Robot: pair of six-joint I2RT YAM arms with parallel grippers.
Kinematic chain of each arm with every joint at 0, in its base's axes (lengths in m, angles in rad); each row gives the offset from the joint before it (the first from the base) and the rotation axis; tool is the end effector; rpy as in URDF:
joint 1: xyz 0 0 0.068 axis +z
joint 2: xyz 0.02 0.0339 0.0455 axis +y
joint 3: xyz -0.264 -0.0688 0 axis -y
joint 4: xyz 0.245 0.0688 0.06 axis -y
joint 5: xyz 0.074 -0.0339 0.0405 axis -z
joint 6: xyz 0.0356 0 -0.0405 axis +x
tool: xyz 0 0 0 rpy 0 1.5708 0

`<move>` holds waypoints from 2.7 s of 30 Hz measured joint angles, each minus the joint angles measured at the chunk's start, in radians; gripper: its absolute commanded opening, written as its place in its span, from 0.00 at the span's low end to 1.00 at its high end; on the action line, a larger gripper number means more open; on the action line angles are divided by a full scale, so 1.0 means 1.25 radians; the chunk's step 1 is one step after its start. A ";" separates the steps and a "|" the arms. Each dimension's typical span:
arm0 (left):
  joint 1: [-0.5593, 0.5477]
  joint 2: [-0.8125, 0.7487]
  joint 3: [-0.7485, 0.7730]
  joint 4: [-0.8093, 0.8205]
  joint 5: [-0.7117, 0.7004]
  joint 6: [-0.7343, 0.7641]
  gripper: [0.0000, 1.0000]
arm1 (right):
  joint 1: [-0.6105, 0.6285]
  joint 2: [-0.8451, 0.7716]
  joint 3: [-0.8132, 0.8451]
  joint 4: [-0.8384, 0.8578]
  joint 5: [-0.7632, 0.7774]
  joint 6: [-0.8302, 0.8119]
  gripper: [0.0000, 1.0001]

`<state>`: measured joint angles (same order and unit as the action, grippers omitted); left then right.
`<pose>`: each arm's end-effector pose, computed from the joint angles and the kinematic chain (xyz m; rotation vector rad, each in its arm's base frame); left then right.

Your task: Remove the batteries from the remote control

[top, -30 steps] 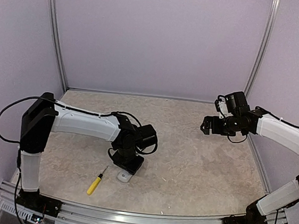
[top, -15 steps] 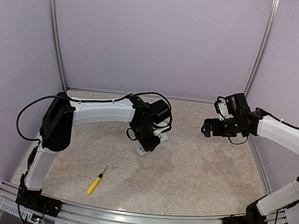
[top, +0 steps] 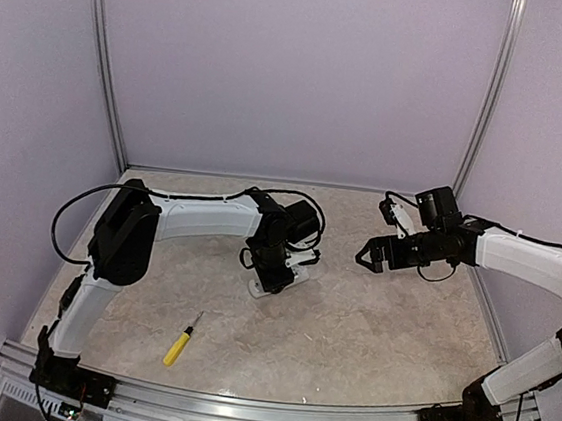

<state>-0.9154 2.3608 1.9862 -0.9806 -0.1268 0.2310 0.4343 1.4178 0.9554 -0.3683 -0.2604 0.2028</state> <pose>0.2967 -0.3785 0.1587 1.5536 2.4435 0.0680 0.2673 0.1341 0.2388 -0.4067 2.4198 0.6025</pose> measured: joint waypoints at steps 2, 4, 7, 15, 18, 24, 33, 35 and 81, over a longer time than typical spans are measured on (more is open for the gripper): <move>0.000 0.000 0.000 0.001 0.003 0.002 0.51 | 0.011 0.007 -0.003 0.021 -0.023 -0.013 1.00; 0.001 0.000 -0.001 0.001 0.007 0.003 0.59 | 0.018 0.013 -0.009 0.045 -0.042 -0.031 1.00; 0.005 0.000 -0.004 0.008 0.015 0.002 0.69 | 0.020 0.016 -0.022 0.088 -0.066 -0.065 1.00; 0.032 -0.016 -0.044 0.044 0.047 -0.005 0.85 | 0.020 0.044 -0.029 0.129 -0.152 -0.217 1.00; 0.045 -0.053 -0.107 0.080 0.072 -0.018 0.99 | 0.020 0.053 -0.023 0.106 -0.193 -0.314 1.00; 0.088 -0.223 -0.291 0.156 0.121 -0.061 0.98 | 0.036 0.129 0.053 0.045 -0.274 -0.547 1.00; 0.130 -0.490 -0.564 0.359 0.157 -0.188 0.89 | 0.100 0.332 0.151 0.018 -0.286 -0.761 1.00; 0.137 -0.519 -0.615 0.391 0.156 -0.222 0.88 | 0.118 0.356 0.155 0.024 -0.278 -0.783 1.00; 0.131 -0.602 -0.848 0.580 0.130 -0.540 0.71 | 0.184 0.607 0.422 -0.054 -0.241 -0.826 0.47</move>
<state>-0.7513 1.6089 0.9257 -0.2558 0.0360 -0.4442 0.6640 2.1761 1.4826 -0.4358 -0.5613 -0.8295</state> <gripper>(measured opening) 0.729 0.531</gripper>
